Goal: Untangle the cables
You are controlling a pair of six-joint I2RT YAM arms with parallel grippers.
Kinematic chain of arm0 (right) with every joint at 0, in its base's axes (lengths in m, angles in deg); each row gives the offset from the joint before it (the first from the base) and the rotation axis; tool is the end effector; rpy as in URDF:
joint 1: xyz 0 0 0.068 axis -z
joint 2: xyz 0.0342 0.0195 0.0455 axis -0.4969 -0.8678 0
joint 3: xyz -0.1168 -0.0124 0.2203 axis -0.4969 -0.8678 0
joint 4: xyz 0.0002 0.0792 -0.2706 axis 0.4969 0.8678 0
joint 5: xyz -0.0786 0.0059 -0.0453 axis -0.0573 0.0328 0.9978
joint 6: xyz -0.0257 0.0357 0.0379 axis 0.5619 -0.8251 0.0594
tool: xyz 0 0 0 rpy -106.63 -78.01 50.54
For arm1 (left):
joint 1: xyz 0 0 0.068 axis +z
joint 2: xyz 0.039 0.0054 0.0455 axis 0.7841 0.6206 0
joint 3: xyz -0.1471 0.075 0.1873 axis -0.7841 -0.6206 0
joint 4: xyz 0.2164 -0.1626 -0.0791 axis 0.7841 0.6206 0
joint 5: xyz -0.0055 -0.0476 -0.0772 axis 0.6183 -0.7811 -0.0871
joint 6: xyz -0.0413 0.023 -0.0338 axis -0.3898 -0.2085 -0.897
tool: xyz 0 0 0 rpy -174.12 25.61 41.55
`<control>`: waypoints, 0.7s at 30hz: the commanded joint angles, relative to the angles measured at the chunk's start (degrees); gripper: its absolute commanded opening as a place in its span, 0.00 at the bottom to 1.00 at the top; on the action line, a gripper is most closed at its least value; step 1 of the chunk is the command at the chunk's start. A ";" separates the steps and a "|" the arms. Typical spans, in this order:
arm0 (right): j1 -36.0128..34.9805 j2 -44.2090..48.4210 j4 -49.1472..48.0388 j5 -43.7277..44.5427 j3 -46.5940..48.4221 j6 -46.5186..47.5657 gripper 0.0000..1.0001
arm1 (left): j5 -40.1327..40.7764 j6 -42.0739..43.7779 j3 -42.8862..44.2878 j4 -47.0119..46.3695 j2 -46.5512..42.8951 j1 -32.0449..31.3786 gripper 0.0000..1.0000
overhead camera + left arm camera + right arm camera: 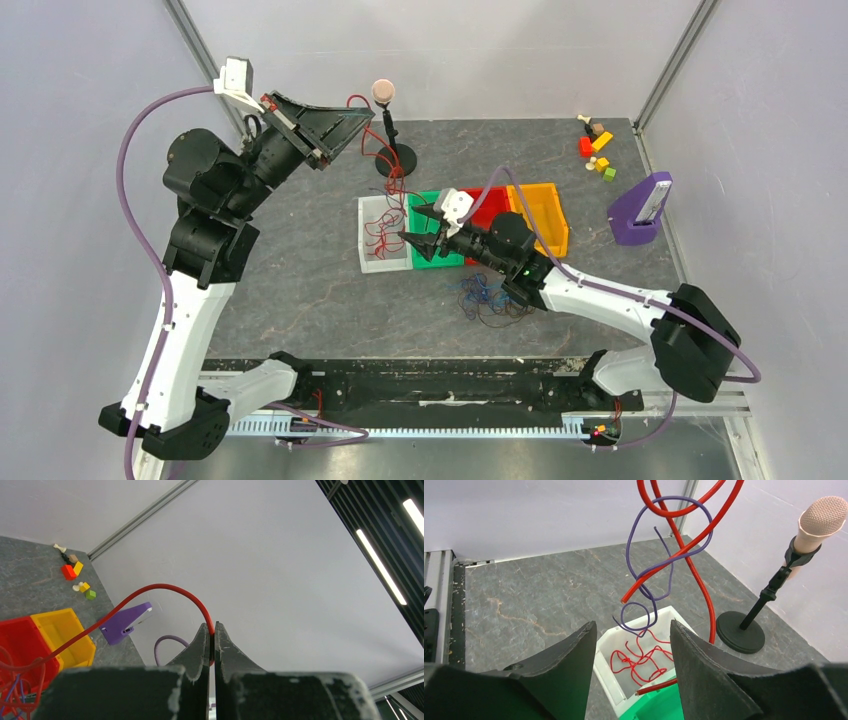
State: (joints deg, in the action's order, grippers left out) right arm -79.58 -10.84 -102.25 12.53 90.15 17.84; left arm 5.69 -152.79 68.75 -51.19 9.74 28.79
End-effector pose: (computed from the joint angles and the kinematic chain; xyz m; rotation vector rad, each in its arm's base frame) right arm 0.2125 0.2663 0.2698 -0.8698 1.2624 0.8049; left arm 0.1930 -0.0968 0.5368 -0.1881 1.4741 -1.4825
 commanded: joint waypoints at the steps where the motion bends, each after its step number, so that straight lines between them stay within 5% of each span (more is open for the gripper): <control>1: -0.35 -1.07 -6.82 0.62 1.34 -0.54 0.57 | -1.71 -1.60 0.64 -3.58 -0.87 0.09 0.02; 5: -0.49 -2.72 -8.33 -0.61 2.68 -1.85 0.46 | -1.46 -1.83 0.27 -3.76 -1.14 0.13 0.02; 13: -1.02 -4.73 -11.57 2.17 3.48 -1.63 0.43 | -1.04 -2.17 -1.55 -2.62 -2.31 0.13 0.02; 17: -1.02 -4.69 -11.90 3.15 4.20 -0.94 0.27 | -0.76 -1.92 -2.36 -2.61 -2.84 0.14 0.02; 19: -1.02 -4.69 -10.40 2.47 4.93 -0.76 0.01 | -0.29 -1.42 -2.43 -2.61 -2.91 0.19 0.02; 21: -1.03 -3.91 -5.30 1.37 5.96 0.23 0.00 | 1.39 1.51 -2.25 -2.25 -3.08 0.18 0.02</control>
State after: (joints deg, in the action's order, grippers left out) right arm -80.32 -15.69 -109.83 14.26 92.16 16.73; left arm 5.80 -152.84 66.45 -52.13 7.67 28.79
